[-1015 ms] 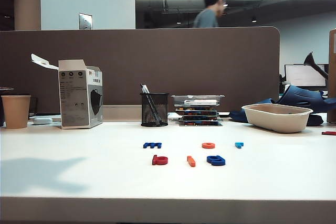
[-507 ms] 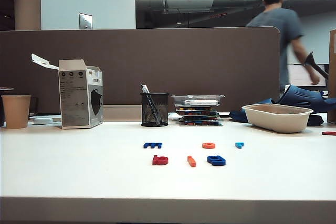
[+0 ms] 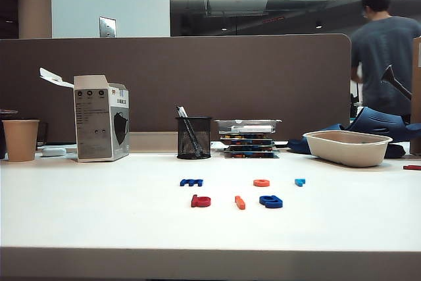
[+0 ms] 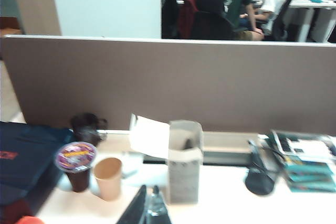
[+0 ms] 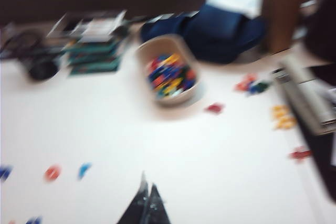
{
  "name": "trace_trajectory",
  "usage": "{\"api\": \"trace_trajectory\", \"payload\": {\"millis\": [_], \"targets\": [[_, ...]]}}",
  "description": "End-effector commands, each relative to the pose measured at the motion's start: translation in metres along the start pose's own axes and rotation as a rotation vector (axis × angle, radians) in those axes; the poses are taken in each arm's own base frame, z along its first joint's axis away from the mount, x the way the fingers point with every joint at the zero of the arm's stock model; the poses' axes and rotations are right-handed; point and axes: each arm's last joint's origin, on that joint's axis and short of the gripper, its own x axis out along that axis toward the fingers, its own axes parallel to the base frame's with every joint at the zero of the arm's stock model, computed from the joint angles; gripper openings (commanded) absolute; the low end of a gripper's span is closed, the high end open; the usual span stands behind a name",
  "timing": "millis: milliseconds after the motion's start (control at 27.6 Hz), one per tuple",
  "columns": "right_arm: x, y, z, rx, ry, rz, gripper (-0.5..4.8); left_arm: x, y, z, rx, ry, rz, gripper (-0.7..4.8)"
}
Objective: Select the appropriate letters from the row of letter magnets placed on the table to arrange into the word "big".
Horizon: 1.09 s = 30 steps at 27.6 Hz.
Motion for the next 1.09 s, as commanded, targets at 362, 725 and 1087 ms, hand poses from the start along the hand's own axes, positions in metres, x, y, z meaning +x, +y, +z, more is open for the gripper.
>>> {"api": "trace_trajectory", "payload": {"millis": [362,725,1087], "targets": [[0.003,0.007,-0.065,-0.075,-0.157,0.096,-0.05,-0.053,-0.009,-0.097,0.003,0.014,-0.019,-0.05],[0.009,0.003,-0.109,-0.040,-0.243,0.112,-0.05,-0.070,-0.012,-0.171,-0.031,-0.043,-0.043,-0.05],[0.035,-0.006,-0.149,-0.015,-0.264,0.117,-0.05,-0.057,-0.013,-0.221,-0.024,-0.181,-0.038,-0.05]]}}
